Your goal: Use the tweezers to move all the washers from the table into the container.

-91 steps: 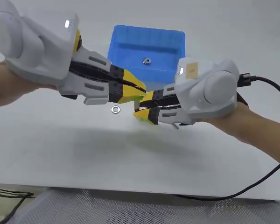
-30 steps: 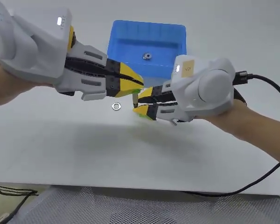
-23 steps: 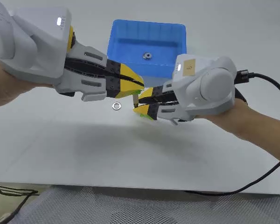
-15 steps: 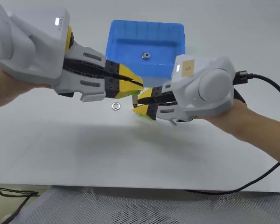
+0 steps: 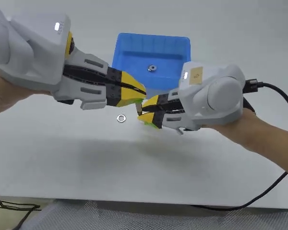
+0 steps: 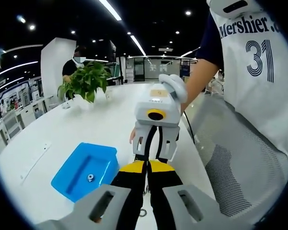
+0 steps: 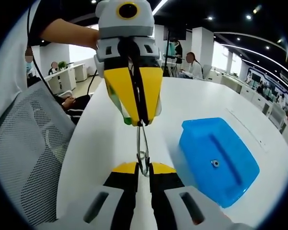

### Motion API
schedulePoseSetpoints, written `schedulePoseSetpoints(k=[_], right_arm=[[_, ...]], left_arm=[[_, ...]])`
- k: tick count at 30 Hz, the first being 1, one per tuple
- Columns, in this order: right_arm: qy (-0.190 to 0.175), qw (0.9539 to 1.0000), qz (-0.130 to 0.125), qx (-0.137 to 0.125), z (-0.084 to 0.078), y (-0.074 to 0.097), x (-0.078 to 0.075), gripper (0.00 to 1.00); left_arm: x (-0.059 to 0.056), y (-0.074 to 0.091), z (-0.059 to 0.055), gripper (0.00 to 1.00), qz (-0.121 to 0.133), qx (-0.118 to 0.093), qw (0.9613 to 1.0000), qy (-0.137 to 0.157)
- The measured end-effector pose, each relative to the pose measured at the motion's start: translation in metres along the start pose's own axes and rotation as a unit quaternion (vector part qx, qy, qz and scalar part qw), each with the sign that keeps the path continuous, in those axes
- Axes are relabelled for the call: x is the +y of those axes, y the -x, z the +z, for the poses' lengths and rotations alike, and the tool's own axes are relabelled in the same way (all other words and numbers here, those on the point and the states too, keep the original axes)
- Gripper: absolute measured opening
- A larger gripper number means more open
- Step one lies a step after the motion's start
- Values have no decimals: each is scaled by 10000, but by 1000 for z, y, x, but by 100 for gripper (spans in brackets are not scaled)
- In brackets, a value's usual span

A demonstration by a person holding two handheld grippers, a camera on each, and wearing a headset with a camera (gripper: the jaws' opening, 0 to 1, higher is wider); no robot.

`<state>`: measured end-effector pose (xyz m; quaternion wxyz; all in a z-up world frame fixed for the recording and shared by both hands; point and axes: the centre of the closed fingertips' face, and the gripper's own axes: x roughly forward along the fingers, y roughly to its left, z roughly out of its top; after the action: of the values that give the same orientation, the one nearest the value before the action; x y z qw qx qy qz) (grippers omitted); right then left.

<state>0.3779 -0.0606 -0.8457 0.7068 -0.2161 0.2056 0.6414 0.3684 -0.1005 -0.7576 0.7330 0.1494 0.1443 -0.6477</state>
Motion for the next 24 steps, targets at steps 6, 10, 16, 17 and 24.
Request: schedulePoseSetpoints(k=[6,10,16,17,24], right_arm=[[139,9999,-92,-26,11,11,-7,10],[197,9996,-186,-49,17,18,-14,10],[323,9991,-268,-80,27,28,-22,10],[338,9990,-283,-86,29,29,-23,10],[463,9982,-339,-188,45,38,-35,10]], left_arm=[[4,7,12,5,3,-75,9999,-117],[7,8,23,5,-3,-95,9996,-247],[18,13,32,5,-77,-107,9989,-459],[20,14,34,5,-82,-111,9987,-489],[31,19,46,5,-126,-180,9975,-670]])
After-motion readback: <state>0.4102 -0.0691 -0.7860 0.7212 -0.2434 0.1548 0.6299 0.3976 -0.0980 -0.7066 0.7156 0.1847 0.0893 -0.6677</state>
